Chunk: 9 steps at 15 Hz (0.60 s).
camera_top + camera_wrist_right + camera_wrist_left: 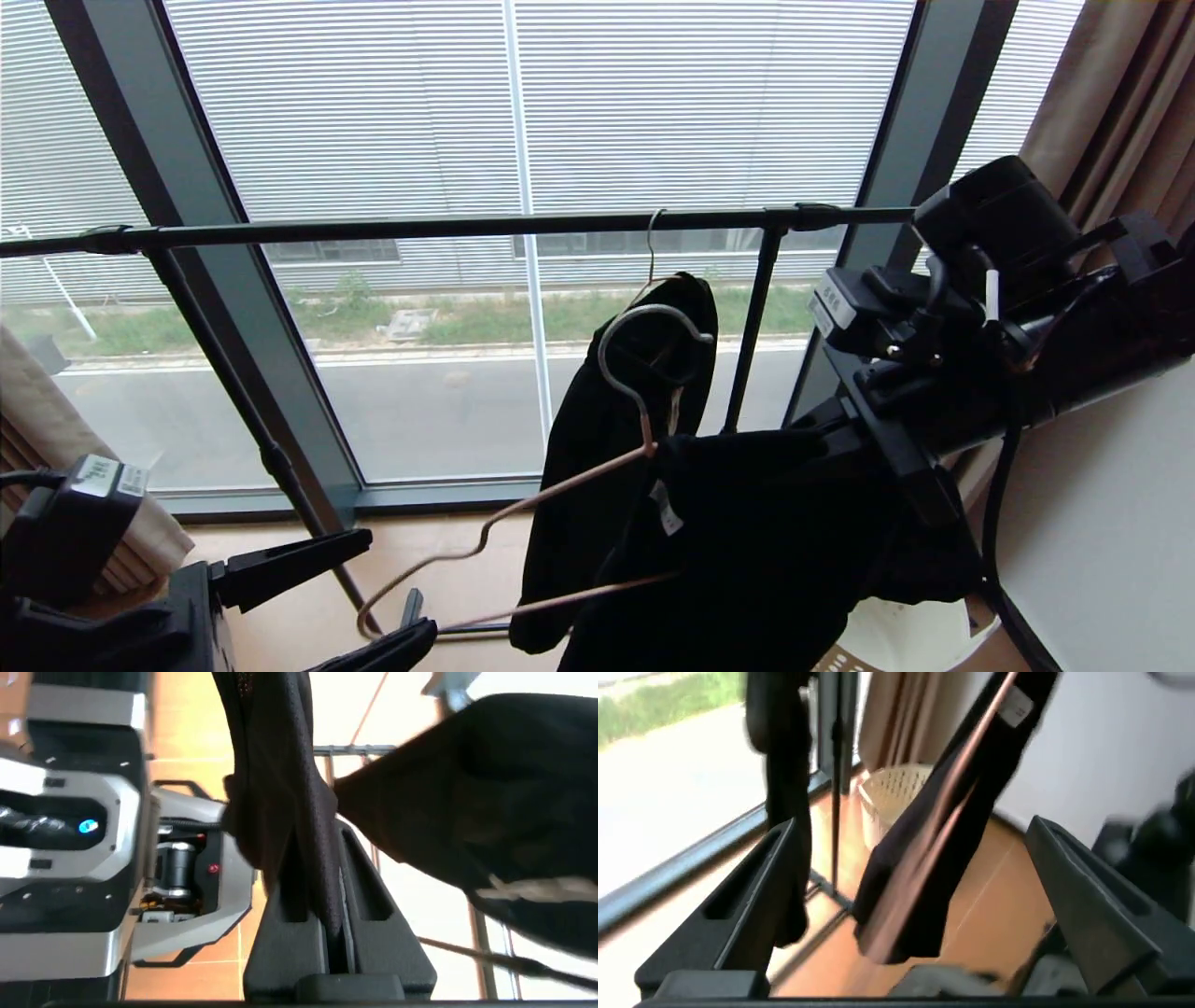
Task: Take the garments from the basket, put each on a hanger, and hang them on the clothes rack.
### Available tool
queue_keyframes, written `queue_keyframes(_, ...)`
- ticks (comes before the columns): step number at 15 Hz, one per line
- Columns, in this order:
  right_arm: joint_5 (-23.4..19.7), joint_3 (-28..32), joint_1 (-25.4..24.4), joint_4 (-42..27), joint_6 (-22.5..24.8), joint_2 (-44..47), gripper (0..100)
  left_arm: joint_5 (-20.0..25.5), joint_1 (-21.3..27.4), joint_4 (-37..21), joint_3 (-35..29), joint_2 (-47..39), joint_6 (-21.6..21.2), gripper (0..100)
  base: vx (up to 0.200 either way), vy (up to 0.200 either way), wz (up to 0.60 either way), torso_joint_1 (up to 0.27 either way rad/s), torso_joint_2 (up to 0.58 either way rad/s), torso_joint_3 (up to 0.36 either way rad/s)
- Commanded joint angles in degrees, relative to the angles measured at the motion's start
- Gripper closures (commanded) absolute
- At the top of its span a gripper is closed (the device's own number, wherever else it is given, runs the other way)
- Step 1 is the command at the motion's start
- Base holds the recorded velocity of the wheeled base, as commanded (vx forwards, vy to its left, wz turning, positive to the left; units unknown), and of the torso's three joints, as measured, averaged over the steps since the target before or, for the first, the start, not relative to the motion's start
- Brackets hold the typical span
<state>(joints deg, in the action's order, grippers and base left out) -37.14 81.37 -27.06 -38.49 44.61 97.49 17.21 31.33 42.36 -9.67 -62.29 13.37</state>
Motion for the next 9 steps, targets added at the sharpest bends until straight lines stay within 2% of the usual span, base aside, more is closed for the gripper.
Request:
queue_keyframes(1, 4.19, 1.77, 1.49, 0.08, -2.77, -1.42, 100, -0.16, -1.53, -2.99, 0.53, 2.00, 5.00, 0, 0.000, 0.000, 0.00, 0.000, 0.00, 0.000)
queue_keyframes(3, 5.15, 2.04, 1.49, 0.78, -8.13, -1.78, 100, -0.25, -1.45, -8.96, -1.41, 0.33, 7.46, 0, 0.000, 0.000, 0.00, 0.000, 0.00, 0.000)
queue_keyframes(4, 5.15, 2.04, 1.49, 0.87, -8.39, -1.78, 100, -0.25, -1.36, -9.14, -1.49, 0.24, 7.63, 0, 0.000, 0.000, 0.00, 0.000, 0.00, 0.000)
queue_keyframes(5, 5.15, 1.60, 1.49, 4.38, -11.82, -1.60, 100, -0.25, -0.74, -13.36, -4.04, -1.60, 12.73, 0, 0.000, 0.000, 0.00, 0.000, 0.00, 0.000)
queue_keyframes(6, 5.24, 0.81, 1.49, 6.32, -12.96, -1.78, 100, -0.25, -0.57, -16.43, -6.33, -4.42, 15.98, 0, 0.000, 0.000, 0.00, 0.000, 0.00, 0.000)
queue_keyframes(9, 5.24, 0.81, 1.40, 8.51, -14.37, -2.65, 100, -1.30, 1.10, -21.44, -11.25, -10.66, 19.67, 0, 0.000, 0.000, 0.00, 0.000, 0.00, 0.000)
